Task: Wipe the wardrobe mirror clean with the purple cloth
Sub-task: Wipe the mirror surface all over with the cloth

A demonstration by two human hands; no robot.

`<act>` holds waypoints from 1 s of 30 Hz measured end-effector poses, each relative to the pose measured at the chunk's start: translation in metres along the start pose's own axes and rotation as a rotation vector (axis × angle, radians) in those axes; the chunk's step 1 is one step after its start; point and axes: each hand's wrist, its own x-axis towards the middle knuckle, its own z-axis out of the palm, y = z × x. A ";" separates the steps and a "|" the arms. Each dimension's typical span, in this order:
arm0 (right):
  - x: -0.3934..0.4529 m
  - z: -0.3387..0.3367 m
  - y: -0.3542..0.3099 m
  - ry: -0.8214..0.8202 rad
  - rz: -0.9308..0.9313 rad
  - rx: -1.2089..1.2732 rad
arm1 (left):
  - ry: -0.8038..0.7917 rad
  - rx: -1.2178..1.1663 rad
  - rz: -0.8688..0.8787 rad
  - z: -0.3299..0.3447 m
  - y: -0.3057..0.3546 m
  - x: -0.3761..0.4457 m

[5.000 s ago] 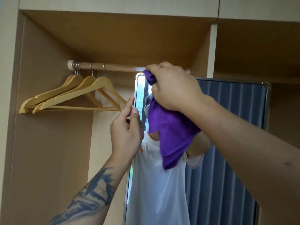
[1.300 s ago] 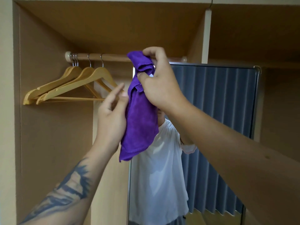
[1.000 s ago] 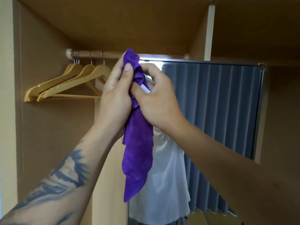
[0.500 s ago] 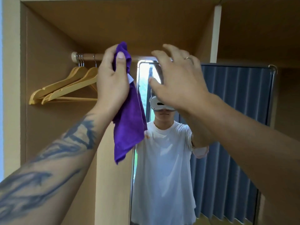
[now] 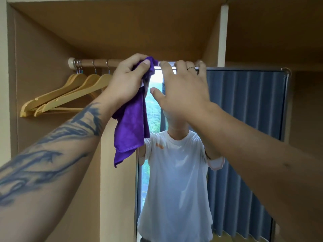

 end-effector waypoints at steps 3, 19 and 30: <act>-0.001 -0.001 0.000 0.014 -0.003 -0.005 | 0.127 -0.068 -0.031 0.007 -0.010 -0.015; -0.002 -0.006 -0.001 0.012 0.016 0.032 | 0.359 0.100 0.006 0.023 -0.007 -0.052; -0.003 -0.008 0.000 0.005 0.018 0.051 | 0.116 0.216 0.113 0.004 0.001 -0.010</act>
